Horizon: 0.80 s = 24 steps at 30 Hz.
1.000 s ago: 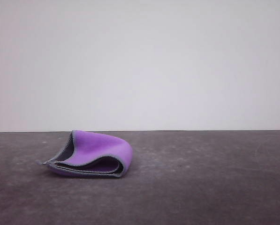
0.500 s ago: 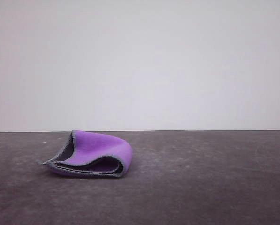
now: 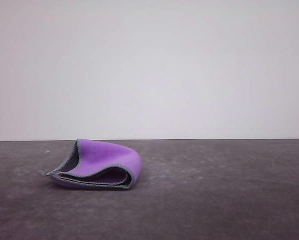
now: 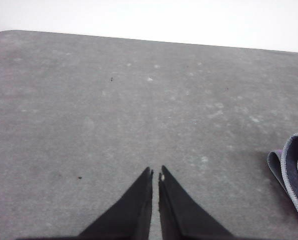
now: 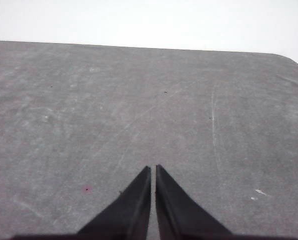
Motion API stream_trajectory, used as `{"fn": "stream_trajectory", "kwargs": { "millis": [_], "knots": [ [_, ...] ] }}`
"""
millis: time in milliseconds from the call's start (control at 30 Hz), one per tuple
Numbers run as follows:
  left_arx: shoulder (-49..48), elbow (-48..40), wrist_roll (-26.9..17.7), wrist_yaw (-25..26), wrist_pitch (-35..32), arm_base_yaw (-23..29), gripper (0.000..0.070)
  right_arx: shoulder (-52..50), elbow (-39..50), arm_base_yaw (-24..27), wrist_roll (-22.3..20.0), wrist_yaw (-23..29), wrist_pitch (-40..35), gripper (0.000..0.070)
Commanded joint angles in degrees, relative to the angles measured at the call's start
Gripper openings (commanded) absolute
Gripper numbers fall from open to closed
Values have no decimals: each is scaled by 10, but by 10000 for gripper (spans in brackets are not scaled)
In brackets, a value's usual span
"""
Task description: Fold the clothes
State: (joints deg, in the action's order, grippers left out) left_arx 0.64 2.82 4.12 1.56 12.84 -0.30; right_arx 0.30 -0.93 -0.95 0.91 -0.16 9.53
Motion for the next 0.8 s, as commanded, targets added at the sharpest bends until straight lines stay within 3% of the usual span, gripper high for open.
{"fn": "stream_trajectory", "kwargs": {
  "millis": [0, 767],
  "knots": [
    [0, -10, 3, -1, 4, -1, 23, -1, 3, 0, 6, 2, -8, 16],
    [0, -10, 3, -1, 4, -1, 23, -1, 3, 0, 6, 2, -8, 16]
  ]
}}
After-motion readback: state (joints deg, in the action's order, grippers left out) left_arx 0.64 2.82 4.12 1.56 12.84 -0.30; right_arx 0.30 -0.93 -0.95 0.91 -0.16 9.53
